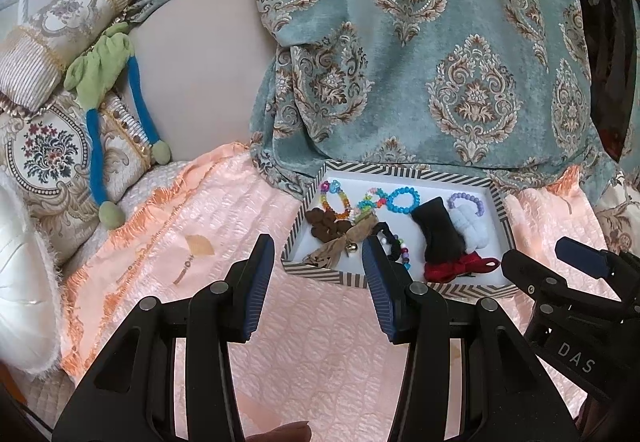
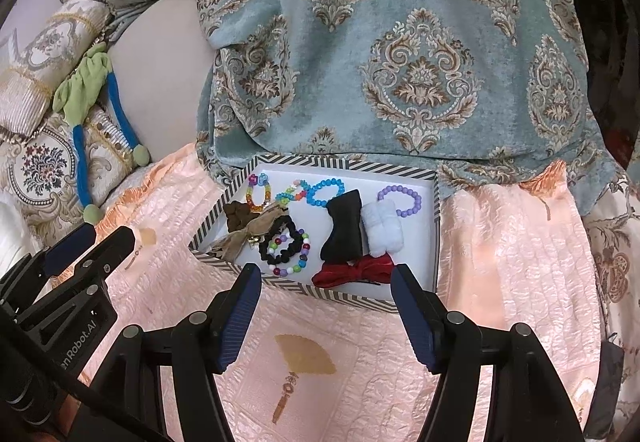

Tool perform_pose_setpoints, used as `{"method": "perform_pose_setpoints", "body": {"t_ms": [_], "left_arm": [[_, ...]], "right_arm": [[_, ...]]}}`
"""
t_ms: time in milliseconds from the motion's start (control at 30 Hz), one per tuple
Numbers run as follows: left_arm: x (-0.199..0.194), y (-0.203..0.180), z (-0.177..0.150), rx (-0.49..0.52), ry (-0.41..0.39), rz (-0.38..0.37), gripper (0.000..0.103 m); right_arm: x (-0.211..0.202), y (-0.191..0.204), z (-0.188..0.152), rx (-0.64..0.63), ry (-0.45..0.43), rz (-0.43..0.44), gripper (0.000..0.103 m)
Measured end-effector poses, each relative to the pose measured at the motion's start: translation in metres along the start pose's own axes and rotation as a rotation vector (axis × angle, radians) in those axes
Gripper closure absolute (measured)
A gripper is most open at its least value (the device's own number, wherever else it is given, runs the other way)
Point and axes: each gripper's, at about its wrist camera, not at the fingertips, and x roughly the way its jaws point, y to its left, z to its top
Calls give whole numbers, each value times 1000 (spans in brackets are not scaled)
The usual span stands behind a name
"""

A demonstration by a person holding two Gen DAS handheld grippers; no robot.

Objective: Organize jewelry

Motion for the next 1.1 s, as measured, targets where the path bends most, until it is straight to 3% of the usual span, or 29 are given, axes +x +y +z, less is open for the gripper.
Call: {"method": "perform_pose_setpoints", "body": {"t_ms": [667, 1100], "left_arm": [[-3, -6, -2, 15, -2, -3, 58], [4, -9, -7, 6, 20, -46, 57]], "right_arm": [[1, -4, -4, 4, 13, 6, 38], [6, -6, -9, 11, 22, 8, 38]]}}
